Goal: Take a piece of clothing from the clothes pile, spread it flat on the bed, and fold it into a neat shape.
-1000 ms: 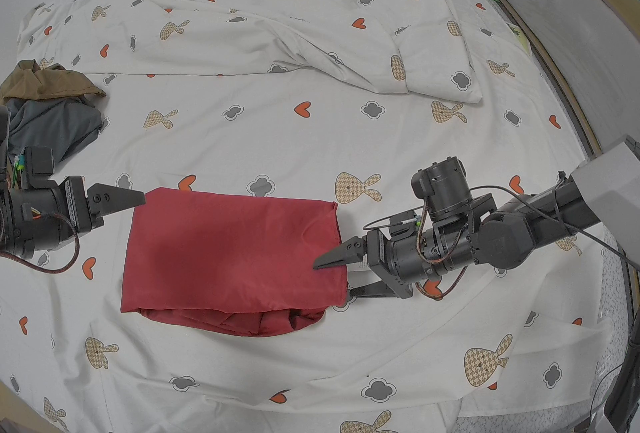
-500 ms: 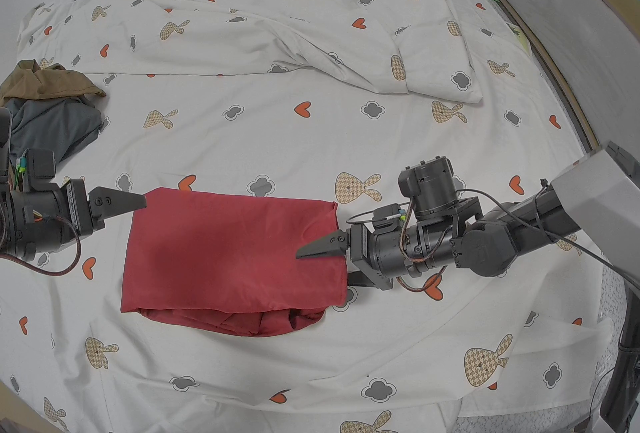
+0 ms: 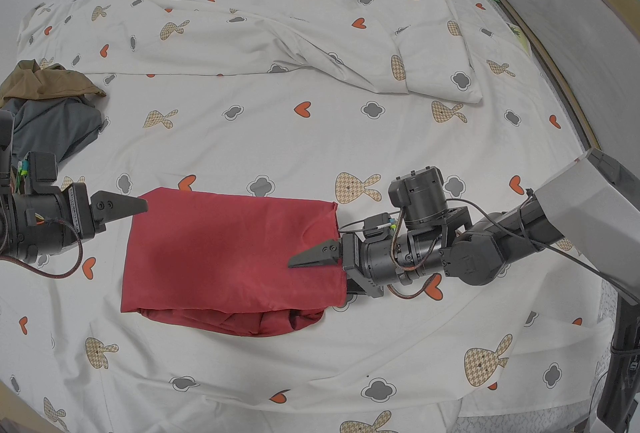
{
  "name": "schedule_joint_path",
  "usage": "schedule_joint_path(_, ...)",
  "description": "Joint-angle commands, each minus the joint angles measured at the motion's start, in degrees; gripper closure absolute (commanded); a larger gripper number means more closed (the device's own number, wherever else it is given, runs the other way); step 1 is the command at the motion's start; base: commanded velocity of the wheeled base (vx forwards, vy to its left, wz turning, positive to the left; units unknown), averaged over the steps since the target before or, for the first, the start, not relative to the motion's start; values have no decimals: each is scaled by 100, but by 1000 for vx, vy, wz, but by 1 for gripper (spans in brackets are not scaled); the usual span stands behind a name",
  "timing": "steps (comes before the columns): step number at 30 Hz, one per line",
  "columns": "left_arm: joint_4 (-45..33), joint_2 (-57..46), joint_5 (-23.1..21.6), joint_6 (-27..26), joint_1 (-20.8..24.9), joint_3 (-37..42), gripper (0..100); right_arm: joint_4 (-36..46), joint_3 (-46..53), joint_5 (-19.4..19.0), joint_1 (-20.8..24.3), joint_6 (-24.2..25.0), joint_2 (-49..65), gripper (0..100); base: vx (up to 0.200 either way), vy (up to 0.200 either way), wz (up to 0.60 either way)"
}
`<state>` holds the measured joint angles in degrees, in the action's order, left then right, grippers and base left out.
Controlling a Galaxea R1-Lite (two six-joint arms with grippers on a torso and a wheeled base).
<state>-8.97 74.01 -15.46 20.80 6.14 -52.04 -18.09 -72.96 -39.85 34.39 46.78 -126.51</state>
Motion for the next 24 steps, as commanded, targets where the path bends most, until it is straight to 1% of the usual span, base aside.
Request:
schedule_joint_path(1, 1, 17, -1, 3, 1, 1, 0, -98, -43, -5, 24, -2, -66, 0, 0, 0, 0)
schedule_joint_path(3, 1, 8, -1, 3, 1, 1, 0, -248, -16, 4, 33, -11, -66, 0, 0, 0, 0)
schedule_joint_path(4, 1, 8, -1, 3, 1, 1, 0, -344, 1, 4, 33, -11, -66, 100, 0, 0, 0)
schedule_joint_path(7, 1, 8, -1, 3, 1, 1, 0, -511, 10, 4, 6, 7, -66, 100, 0, 0, 0)
schedule_joint_path(13, 1, 8, -1, 3, 1, 1, 0, -511, 28, 4, -46, 16, -31, 100, 0, 0, 0)
schedule_joint_path(16, 1, -1, -1, 3, 1, 1, 0, -485, 63, -5, -108, 95, 13, 100, 0, 0, 0)
schedule_joint_path(18, 1, -1, -1, 3, 1, 1, 0, -494, 291, -5, -161, 244, 347, 100, 0, 0, 0)
schedule_joint_path(24, 1, -1, -1, 3, 1, -8, 0, -467, 968, 21, -407, 236, 1287, 100, 0, 0, 0)
